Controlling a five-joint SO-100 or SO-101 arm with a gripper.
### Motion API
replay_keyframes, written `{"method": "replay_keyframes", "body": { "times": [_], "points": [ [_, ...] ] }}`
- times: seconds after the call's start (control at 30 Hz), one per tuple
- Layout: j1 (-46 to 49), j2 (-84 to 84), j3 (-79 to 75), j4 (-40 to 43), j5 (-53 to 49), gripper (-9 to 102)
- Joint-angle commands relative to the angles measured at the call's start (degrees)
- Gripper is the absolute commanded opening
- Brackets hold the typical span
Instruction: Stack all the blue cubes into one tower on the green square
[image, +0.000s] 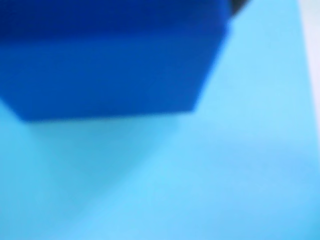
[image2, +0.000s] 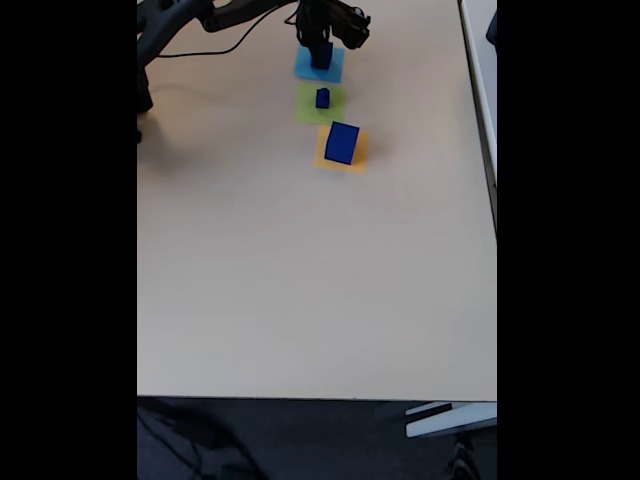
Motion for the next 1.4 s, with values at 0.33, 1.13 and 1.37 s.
{"method": "replay_keyframes", "body": {
  "times": [0.33, 1.13, 1.37],
  "points": [
    [-0.26, 0.53, -4.39, 0.09, 1.23, 4],
    [-0.7, -0.09, -6.68, 0.53, 0.09, 14],
    [-0.62, 0.18, -6.68, 0.62, -0.79, 19]
  ]
}}
